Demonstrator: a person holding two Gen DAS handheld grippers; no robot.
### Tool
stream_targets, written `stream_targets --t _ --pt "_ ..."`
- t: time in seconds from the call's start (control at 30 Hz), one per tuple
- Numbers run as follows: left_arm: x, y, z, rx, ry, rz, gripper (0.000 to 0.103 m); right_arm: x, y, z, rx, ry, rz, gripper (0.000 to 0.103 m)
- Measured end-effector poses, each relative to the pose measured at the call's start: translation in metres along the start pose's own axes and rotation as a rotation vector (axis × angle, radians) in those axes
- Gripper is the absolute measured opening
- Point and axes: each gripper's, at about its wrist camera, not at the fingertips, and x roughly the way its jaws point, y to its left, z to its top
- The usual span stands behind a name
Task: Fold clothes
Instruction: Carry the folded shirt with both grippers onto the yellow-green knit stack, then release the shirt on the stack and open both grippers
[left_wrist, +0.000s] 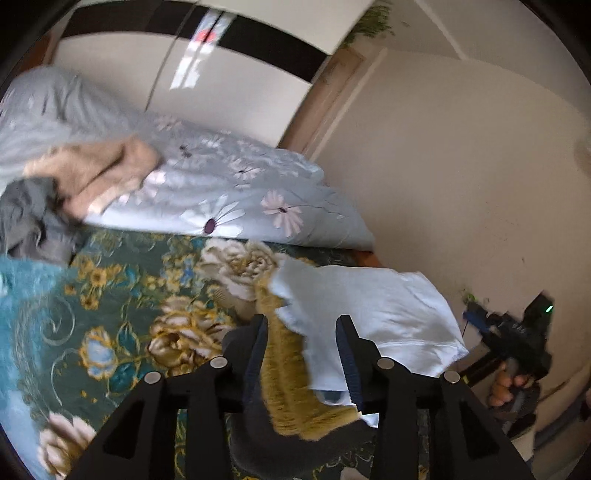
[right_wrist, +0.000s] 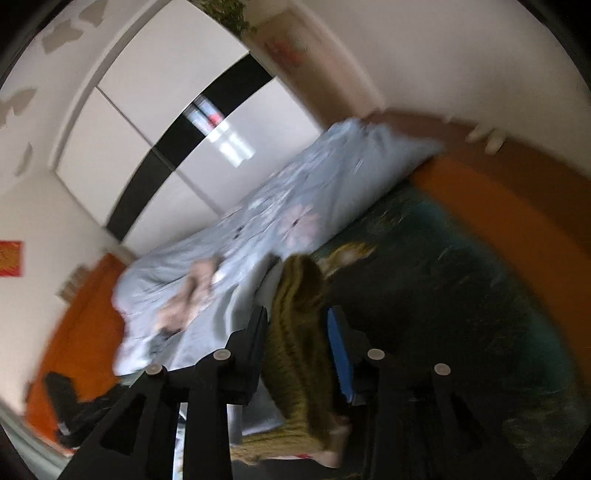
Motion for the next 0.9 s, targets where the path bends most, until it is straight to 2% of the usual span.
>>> stream_targets --t 0.07,0.13,0.2,0.3,0.33,0.43,0.57,0.7,0.8,0.87,0.9 --pt "0.009 -0.021 -0.004 0.069 0.016 0.006 0.043 -0.010 0.023 0.000 -0.061 -0.022 0.007 0.037" --pt "0.015 -0.039 -0.011 0.138 0.034 0.017 0.043 -0.008 0.058 -0.005 -0.155 0.001 0.025 0.040" --pt "0.022 -0.051 -0.020 0.197 0.051 0.040 0.044 0.004 0.092 -0.014 -0.252 0.047 0.024 0.040" --pt "0.029 -0.060 -0.034 0.273 0.075 0.072 0.044 0.027 0.106 -0.037 -0.309 0.136 0.005 0.040" --pt "0.031 -0.060 -0.038 0.287 0.079 0.078 0.044 0.034 0.108 -0.045 -0.326 0.161 -0.005 0.040" --pt "0.039 -0.058 -0.045 0.293 0.102 0.071 0.046 0.032 0.098 -0.060 -0.369 0.154 -0.048 0.040" --pt "0.053 -0.057 -0.049 0.273 0.125 0.059 0.050 0.024 0.080 -0.064 -0.390 0.111 -0.114 0.040" --pt "0.060 -0.055 -0.053 0.288 0.151 0.055 0.051 0.032 0.066 -0.062 -0.359 0.126 -0.086 0.040" --pt "0.053 -0.043 -0.054 0.251 0.150 0.031 0.051 0.041 0.059 -0.062 -0.342 0.126 -0.068 0.040" --pt "0.044 -0.033 -0.054 0.218 0.140 0.028 0.060 0.040 0.060 -0.062 -0.325 0.123 -0.056 0.040" --pt "0.040 -0.026 -0.054 0.198 0.134 0.028 0.061 0.038 0.061 -0.062 -0.320 0.121 -0.062 0.040"
